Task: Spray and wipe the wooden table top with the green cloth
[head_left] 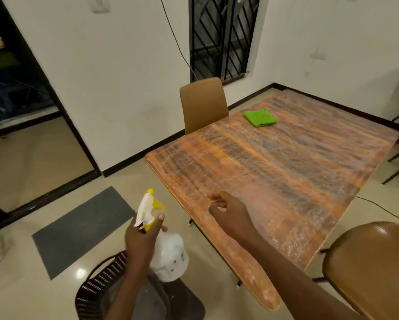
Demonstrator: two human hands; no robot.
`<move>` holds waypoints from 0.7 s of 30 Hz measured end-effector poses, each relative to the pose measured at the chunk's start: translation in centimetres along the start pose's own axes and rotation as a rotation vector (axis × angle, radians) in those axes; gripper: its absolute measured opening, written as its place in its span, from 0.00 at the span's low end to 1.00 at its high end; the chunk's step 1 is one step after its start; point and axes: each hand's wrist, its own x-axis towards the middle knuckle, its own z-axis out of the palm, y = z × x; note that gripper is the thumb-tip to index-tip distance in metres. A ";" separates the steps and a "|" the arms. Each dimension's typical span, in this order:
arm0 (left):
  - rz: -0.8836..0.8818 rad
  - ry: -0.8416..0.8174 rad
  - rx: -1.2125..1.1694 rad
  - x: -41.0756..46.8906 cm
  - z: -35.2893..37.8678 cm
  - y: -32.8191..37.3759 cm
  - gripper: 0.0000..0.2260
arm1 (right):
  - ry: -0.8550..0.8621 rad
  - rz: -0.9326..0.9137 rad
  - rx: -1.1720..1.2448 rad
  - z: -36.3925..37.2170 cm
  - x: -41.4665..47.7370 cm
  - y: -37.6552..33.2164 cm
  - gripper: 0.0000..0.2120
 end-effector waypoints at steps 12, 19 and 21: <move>-0.048 -0.119 -0.197 -0.8 17.1 14.3 0.27 | 0.106 -0.175 0.067 -20.9 6.2 -0.5 0.12; 0.128 -0.075 -0.046 -0.4 21.9 17.3 0.19 | 0.123 -0.211 0.050 -27.7 8.8 0.7 0.12; 0.142 -0.055 -0.020 0.3 22.6 18.2 0.15 | 0.131 -0.221 0.036 -28.7 10.1 0.5 0.13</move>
